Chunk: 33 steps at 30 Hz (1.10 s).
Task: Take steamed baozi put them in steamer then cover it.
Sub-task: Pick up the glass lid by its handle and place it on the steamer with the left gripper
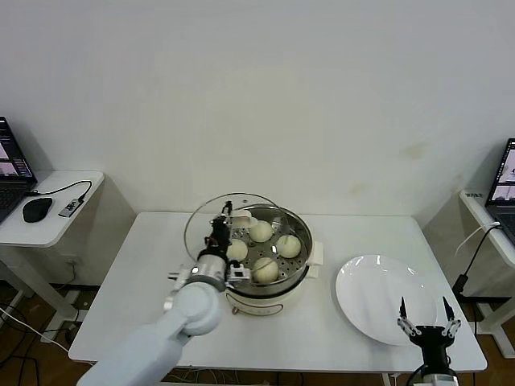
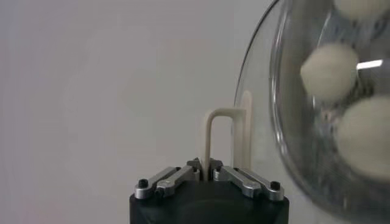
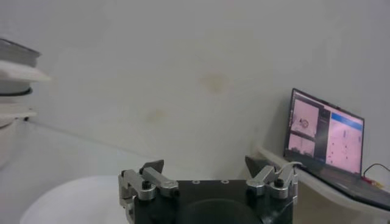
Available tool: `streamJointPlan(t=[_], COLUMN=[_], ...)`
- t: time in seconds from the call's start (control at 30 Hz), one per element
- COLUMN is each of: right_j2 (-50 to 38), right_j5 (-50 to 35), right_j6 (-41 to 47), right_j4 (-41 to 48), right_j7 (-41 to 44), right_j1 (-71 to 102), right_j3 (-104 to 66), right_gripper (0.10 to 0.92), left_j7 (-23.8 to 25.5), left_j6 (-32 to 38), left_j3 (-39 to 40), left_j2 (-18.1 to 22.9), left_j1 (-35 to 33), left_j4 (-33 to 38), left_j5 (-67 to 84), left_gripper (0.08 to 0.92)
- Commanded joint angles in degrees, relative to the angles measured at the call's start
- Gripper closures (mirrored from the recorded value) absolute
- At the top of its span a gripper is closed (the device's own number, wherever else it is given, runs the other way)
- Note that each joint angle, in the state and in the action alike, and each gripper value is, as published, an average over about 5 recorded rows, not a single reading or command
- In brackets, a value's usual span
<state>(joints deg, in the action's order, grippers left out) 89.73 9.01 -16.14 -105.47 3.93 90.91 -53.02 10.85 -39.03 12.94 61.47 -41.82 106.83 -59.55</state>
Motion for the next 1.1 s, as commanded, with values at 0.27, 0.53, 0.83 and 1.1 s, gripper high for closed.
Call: streamJointPlan(t=[0.27, 0.53, 0.83, 1.1], right_j2=[0.1, 0.0, 0.0, 0.1], right_j5=[0.8, 0.8, 0.9, 1.0], right_j6=[-0.4, -0.5, -0.7, -0.8], right_j4=[0.3, 0.5, 0.6, 0.7], right_j7=[-0.1, -0.1, 0.0, 0.0], right_j1=[0.4, 0.4, 0.5, 0.6], right_j3=[0.4, 0.4, 0.6, 0.5], right_gripper=[0.203, 0.203, 0.203, 0.203], left_j7=[-1.1, -1.8, -2.3, -2.6], left_j6=[1.3, 2.1, 2.5, 2.7], left_j3=[5.3, 5.5, 6.0, 6.3], left_j2=[4.4, 4.3, 4.5, 4.7], left_j1=[2.7, 2.3, 2.7, 2.8], left_j4=[-4.5, -5.3, -6.6, -7.4], left_j5=[-0.6, -0.5, -0.6, -0.5], left_gripper=[0.851, 0.851, 0.851, 0.851])
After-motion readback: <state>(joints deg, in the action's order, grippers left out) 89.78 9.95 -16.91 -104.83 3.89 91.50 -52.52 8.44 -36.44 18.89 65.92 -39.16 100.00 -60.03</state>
